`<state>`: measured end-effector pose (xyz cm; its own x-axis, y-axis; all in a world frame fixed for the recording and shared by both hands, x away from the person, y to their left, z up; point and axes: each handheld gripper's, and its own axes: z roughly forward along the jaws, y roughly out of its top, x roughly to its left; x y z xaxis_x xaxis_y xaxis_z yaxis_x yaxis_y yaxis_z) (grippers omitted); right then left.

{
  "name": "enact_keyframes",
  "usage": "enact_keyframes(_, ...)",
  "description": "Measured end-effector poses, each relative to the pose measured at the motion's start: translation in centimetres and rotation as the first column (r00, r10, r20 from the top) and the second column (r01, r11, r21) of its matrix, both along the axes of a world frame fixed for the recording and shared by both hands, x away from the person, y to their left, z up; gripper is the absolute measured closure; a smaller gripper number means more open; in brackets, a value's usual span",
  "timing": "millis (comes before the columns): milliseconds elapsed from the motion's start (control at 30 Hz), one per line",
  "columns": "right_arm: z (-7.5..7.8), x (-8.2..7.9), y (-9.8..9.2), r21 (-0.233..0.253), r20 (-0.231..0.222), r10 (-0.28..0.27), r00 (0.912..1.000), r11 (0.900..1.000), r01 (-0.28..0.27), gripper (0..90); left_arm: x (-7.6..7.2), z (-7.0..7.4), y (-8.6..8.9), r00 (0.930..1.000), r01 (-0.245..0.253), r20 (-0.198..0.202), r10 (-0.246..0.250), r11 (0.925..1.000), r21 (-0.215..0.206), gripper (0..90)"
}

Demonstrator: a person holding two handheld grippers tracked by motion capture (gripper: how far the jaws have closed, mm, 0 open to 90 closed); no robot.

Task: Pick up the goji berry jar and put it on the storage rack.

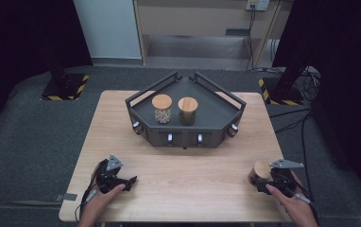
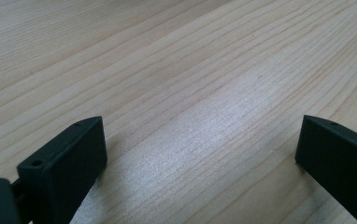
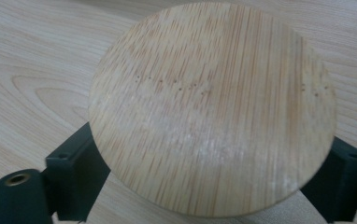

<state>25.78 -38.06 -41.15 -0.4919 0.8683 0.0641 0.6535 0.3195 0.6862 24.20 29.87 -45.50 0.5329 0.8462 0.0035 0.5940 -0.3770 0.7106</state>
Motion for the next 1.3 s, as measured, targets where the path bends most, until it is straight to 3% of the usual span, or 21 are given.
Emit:
enact_keyframes(233, 0.1, -0.2, 0.3, -0.003, 0.011, -0.013, 0.9999, 1.0, 0.013, 25.0, 0.0, 0.0, 0.0, 1.0, 0.0, 0.0, 0.0, 1.0, 0.0, 0.7)
enact_keyframes(567, 0.1, -0.8, 1.0, -0.039, 0.044, -0.019, 0.9989, 0.999, 0.02, 26.2, 0.0, 0.0, 0.0, 1.0, 0.0, 0.0, 0.0, 1.0, 0.0, 0.7)
enact_keyframes(1000, 0.2, -1.4, 1.2, -0.034, 0.061, -0.018, 0.998, 0.999, 0.021, 26.3, 0.0, 0.0, 0.0, 1.0, 0.0, 0.0, 0.0, 1.0, 0.0, 0.7)
enact_keyframes(1300, 1.1, -1.5, 1.7, -0.037, 0.07, -0.003, 0.9976, 0.999, 0.006, 26.3, 0.0, 0.0, 0.0, 1.0, 0.0, 0.0, 0.0, 1.0, 0.0, 0.7)
